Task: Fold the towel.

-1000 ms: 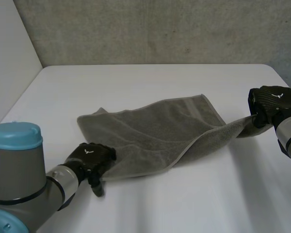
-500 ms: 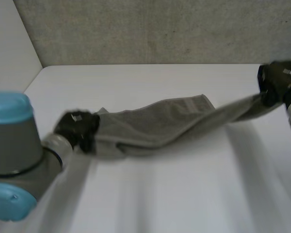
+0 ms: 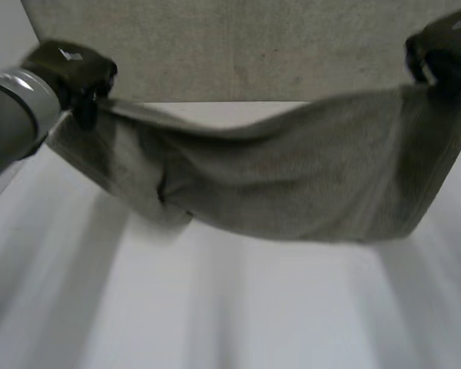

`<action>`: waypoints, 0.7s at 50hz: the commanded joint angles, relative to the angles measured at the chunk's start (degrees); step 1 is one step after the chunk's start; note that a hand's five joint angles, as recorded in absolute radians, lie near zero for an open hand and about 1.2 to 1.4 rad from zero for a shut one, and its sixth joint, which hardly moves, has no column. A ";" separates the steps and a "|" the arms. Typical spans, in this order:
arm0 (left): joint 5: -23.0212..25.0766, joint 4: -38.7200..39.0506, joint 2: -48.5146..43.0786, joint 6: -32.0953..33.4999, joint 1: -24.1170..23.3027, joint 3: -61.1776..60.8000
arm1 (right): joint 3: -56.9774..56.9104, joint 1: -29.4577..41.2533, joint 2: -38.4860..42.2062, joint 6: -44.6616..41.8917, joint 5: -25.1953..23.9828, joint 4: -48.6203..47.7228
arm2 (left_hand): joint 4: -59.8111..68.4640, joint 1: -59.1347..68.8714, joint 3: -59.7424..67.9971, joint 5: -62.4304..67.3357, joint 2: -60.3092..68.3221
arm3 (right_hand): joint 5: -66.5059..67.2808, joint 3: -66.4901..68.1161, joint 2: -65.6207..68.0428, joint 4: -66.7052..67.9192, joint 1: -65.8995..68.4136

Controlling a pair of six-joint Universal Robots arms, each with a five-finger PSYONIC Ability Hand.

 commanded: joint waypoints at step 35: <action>5.64 38.07 -14.80 7.65 4.80 -6.63 | 5.00 8.17 16.52 -8.64 9.35 -38.36 | -6.85 -1.15 -8.39 -13.60 -5.82 | 5.82 3.71 3.63 3.71 10.87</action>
